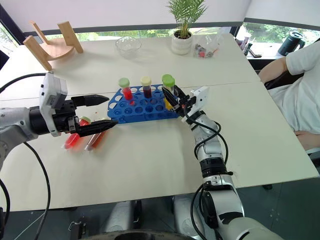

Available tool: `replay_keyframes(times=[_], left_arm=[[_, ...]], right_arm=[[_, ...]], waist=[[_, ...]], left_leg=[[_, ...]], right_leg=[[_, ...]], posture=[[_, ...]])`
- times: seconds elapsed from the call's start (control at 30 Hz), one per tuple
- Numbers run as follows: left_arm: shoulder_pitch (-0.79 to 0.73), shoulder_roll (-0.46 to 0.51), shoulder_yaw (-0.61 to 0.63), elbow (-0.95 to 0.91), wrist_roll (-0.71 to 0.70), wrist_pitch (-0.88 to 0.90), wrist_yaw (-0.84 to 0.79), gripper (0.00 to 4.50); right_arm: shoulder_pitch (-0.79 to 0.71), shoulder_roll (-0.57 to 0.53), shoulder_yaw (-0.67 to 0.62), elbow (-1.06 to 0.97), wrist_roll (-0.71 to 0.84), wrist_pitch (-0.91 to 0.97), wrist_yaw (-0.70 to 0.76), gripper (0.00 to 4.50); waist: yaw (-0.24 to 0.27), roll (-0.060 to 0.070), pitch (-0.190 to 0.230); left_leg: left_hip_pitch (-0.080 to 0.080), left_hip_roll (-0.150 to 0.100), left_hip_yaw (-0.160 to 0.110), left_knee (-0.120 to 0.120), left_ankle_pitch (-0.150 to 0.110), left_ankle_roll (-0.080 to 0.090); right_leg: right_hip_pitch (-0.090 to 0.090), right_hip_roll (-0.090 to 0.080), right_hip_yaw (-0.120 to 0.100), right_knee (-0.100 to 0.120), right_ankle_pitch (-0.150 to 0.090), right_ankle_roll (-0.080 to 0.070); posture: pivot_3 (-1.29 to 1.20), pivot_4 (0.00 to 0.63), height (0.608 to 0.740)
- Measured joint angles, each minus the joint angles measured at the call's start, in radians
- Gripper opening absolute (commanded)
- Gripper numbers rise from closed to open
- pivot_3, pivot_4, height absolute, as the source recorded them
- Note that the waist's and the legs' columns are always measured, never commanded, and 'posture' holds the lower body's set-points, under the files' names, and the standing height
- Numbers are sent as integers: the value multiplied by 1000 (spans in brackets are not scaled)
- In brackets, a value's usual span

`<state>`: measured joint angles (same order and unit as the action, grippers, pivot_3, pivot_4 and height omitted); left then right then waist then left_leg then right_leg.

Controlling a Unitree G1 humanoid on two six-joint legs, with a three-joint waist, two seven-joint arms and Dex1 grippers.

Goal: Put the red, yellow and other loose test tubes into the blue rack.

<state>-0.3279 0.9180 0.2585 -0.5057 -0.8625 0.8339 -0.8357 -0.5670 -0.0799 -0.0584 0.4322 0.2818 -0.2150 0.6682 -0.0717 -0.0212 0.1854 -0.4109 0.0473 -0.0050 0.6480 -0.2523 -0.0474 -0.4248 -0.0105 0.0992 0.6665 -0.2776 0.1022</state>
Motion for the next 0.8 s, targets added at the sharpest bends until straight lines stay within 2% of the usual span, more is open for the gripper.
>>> replay_keyframes(times=[0.03,0.17,0.3,0.43,0.57,0.7,0.8], left_arm=[[0,0,0,0,0,5,3,4500],[2,0,0,0,2,14,36,4500],[28,28,-28,-1,76,17,86,4500],[-3,89,-79,47,120,142,146,4500],[-126,178,-161,126,124,323,144,4500],[-298,139,-282,270,139,475,145,4500],[-363,108,-365,365,170,536,141,4500]], right_arm=[[0,-2,2,2,-3,-2,3,2228],[35,-19,34,-16,-6,21,22,4419],[120,-108,60,-187,-10,123,29,4475],[174,-356,71,-468,29,369,123,4475],[166,-645,59,-654,124,548,329,4475],[107,-770,73,-727,189,607,495,4475],[52,-791,75,-774,222,630,542,4475]], waist=[[0,0,0],[2,0,0],[6,0,0],[7,0,0],[8,-1,1],[5,-1,1],[2,-2,1]], left_leg=[[0,0,0,0,0,0],[0,0,0,0,0,0],[0,0,0,0,0,0],[0,0,0,1,0,0],[3,-1,-1,0,0,0],[3,-1,-1,1,0,0],[2,-1,-1,1,0,0]], right_leg=[[0,0,0,0,0,0],[1,0,0,0,0,0],[1,-1,0,0,0,0],[1,0,0,0,0,0],[4,1,0,0,-1,0],[4,1,0,0,-1,0],[4,1,0,-1,-1,0]], posture=[[0,150,740],[0,150,740],[0,150,740],[0,150,740],[0,150,740],[0,150,740],[0,150,740]])
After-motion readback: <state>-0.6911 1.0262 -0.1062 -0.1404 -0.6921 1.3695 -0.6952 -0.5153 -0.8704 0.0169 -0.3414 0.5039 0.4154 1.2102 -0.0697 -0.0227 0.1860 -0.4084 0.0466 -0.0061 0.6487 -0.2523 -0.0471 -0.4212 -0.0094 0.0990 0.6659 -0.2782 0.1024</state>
